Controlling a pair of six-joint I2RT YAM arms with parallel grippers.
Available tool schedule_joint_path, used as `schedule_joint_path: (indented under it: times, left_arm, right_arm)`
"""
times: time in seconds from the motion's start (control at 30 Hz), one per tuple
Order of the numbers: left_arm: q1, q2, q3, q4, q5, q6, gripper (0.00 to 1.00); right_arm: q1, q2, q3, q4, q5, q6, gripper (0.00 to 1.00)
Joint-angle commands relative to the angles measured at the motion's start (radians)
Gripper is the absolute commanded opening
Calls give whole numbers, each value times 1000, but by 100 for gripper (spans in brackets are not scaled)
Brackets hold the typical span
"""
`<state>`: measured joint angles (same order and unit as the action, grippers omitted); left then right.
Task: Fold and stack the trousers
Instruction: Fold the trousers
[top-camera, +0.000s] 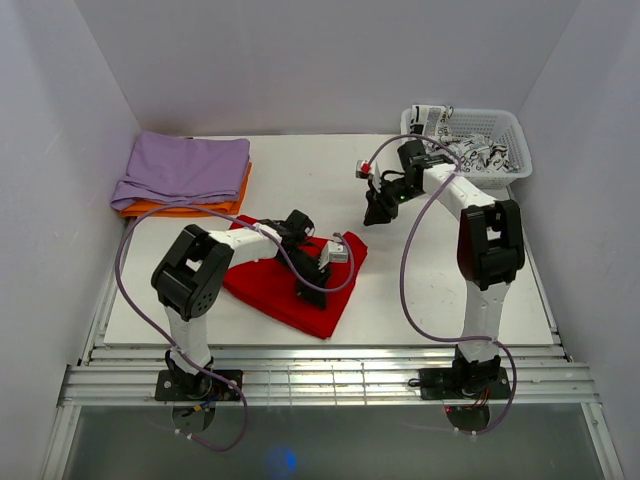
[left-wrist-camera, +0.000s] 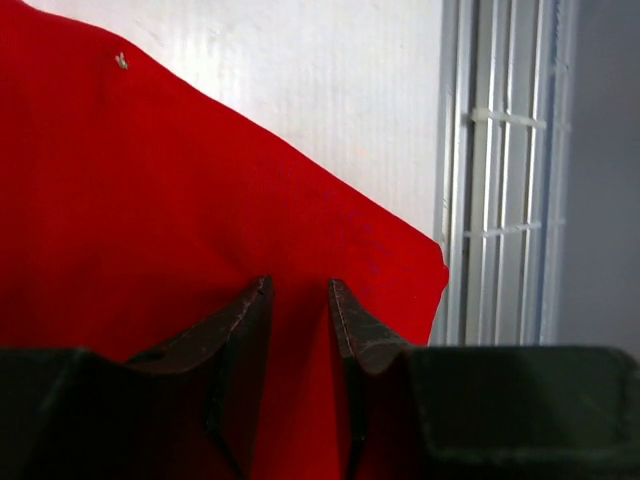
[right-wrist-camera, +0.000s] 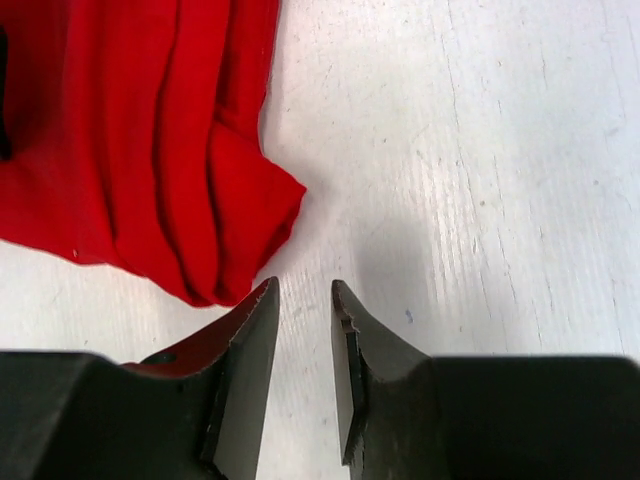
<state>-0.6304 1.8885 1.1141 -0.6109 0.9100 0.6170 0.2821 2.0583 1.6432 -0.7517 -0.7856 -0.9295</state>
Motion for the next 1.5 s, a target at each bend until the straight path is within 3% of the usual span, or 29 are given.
schedule_joint_path:
  times: [0.0, 0.17, 0.47, 0.9, 1.27, 1.47]
  left_arm:
    - [-6, -25, -39, -161, -5, 115, 40]
    - [-6, -17, -28, -190, -2, 139, 40]
    - [-6, -6, -31, -207, -3, 161, 40]
    - [-6, -12, -30, -207, -10, 156, 40]
    - [-6, -12, -48, -196, -11, 158, 40]
    - [-6, -14, -50, -188, -13, 151, 40]
  right_arm:
    - [-18, -67, -28, -84, -67, -78, 33]
    - [-18, -108, -68, -213, -156, -181, 32]
    - [37, -233, -328, -69, -57, -146, 41]
    - [109, -193, -364, 38, 22, -80, 43]
    - [117, -247, -398, 22, -6, -107, 34]
    - [117, -221, -401, -8, 23, -134, 39]
